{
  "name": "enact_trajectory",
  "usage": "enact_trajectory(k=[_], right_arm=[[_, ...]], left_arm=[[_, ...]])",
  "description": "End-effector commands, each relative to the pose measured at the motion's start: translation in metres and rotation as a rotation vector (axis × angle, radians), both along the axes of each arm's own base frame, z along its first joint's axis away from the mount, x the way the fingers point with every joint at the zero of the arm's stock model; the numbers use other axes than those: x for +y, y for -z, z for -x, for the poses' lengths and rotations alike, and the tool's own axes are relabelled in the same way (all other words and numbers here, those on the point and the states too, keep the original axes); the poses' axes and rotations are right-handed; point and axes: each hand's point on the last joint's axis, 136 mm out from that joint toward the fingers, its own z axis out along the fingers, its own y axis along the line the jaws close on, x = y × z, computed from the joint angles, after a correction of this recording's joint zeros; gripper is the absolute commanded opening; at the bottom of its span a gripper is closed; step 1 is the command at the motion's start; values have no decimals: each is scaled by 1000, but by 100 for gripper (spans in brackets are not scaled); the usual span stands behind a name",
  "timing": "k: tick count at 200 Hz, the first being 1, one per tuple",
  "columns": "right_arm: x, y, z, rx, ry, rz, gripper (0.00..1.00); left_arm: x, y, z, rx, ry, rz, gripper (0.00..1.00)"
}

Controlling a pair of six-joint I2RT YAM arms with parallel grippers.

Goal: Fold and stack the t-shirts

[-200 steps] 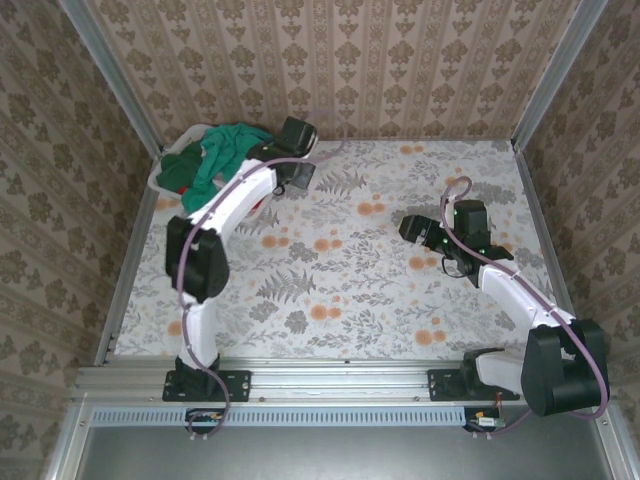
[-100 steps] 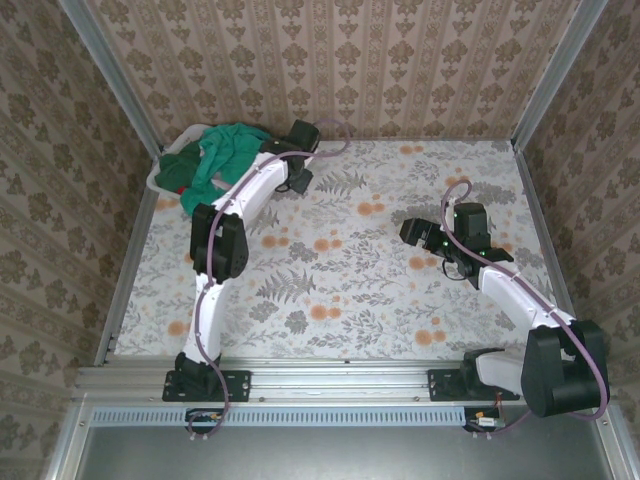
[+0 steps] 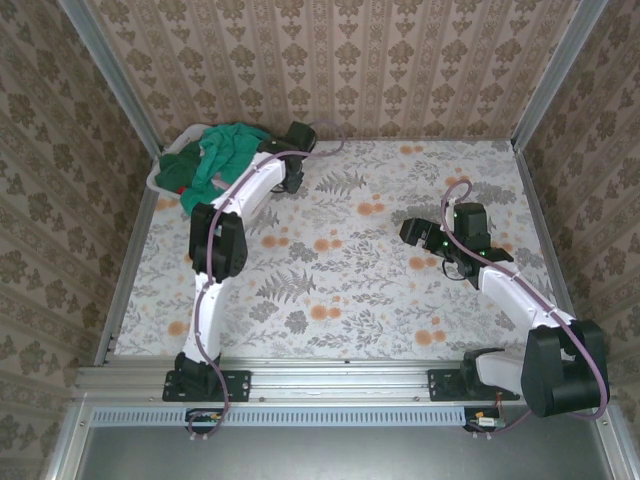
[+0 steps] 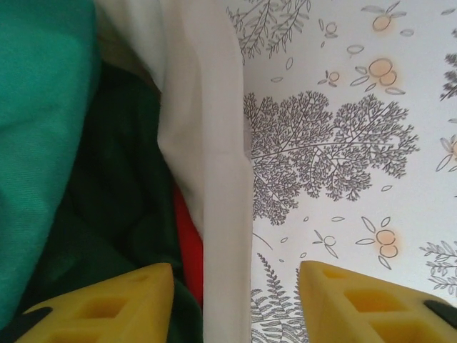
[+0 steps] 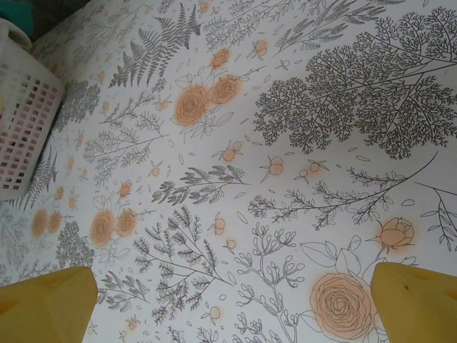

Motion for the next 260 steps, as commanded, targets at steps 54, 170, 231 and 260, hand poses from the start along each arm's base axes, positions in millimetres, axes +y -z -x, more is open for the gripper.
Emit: enact_trajectory(k=[54, 170, 231, 260], right_arm=[[-1, 9, 2, 27, 14, -13, 100], [5, 14, -6, 41, 18, -66, 100], [6, 11, -9, 38, 23, -77, 100], [8, 10, -9, 47, 14, -87, 100]], left_arm=[[-24, -1, 86, 170, 206, 64, 12], [46, 13, 181, 145, 543, -140, 8], [104, -18, 164, -104, 578, -117, 36], [88, -47, 156, -198, 525, -70, 77]])
